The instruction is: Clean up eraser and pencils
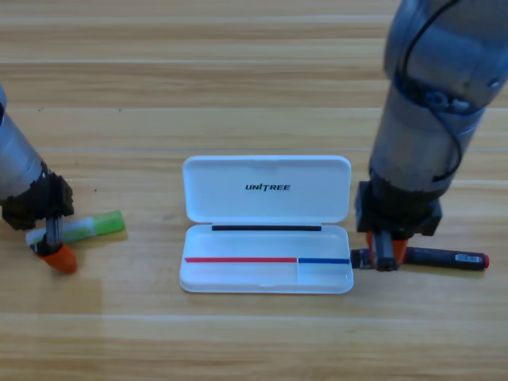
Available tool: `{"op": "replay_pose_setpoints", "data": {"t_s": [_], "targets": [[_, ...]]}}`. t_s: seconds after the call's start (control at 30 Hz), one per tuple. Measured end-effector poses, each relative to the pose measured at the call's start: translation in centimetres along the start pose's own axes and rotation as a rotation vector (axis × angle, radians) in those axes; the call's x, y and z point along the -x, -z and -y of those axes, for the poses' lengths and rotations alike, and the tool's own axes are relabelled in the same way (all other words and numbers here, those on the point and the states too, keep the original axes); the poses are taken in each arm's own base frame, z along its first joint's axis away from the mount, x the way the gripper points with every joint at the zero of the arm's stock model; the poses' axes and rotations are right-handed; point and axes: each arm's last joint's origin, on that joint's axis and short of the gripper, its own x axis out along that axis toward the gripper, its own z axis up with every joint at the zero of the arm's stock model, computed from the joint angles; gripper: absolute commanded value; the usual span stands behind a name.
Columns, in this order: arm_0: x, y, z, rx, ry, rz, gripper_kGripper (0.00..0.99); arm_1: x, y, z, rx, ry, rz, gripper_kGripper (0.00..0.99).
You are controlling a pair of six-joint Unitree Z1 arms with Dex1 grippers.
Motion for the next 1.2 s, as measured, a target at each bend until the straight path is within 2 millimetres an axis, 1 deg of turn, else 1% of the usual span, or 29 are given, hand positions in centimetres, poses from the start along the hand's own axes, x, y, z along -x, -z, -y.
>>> {"op": "replay_pose_setpoints", "data": {"t_s": [0.23, 0.4, 0.5, 0.6, 0.7, 0.8, 0.87, 0.9, 1.0, 1.07, 1.1, 1.2], "targets": [[-0.1, 0.0, 0.0, 0.006, 0.002, -0.002, 0.888, -1.1, -2.1, 1.0, 0.058, 0.006, 0.01, 0.0], [-0.1, 0.0, 0.0, 0.006, 0.003, -0.002, 0.813, -1.4, -3.4, 1.8, 0.071, 0.02, 0.028, 0.0], [-0.2, 0.0, 0.0, 0.006, 0.003, -0.003, 0.735, -1.5, -4.1, 2.2, 0.074, 0.03, 0.042, 0.0], [-0.3, -0.1, -0.1, 0.007, 0.005, -0.004, 0.635, -2.3, -4.7, 2.6, 0.074, 0.026, 0.036, 0.0], [-0.3, -0.1, -0.1, 0.007, 0.005, -0.005, 0.569, -2.9, -5.0, 2.8, 0.074, 0.022, 0.031, 0.0], [-0.3, -0.1, -0.1, 0.007, 0.006, -0.005, 0.46, -3.7, -5.2, 2.9, 0.075, 0.012, 0.017, 0.0], [-0.3, -0.1, -0.1, 0.007, 0.006, -0.005, 0.387, -3.7, -5.2, 2.9, 0.075, 0.012, 0.016, 0.0], [-0.3, -0.1, -0.1, 0.007, 0.006, -0.005, 0.368, -3.7, -5.2, 2.9, 0.075, 0.013, 0.016, 0.0], [-0.3, -0.1, -0.1, 0.007, 0.006, -0.005, 0.273, -3.7, -5.2, 2.9, 0.075, 0.013, 0.016, 0.0], [-0.3, -0.1, -0.1, 0.006, 0.006, -0.005, 0.261, -3.7, -5.2, 2.9, 0.075, 0.012, 0.015, 0.0], [-0.3, -0.1, -0.1, 0.006, 0.006, -0.005, 0.23, -3.8, -5.2, 2.9, 0.075, 0.012, 0.014, 0.0], [-0.3, -0.1, -0.1, 0.005, 0.005, -0.006, 0.072, -3.9, -5.1, 2.8, 0.075, 0.008, 0.009, 0.0]]}}
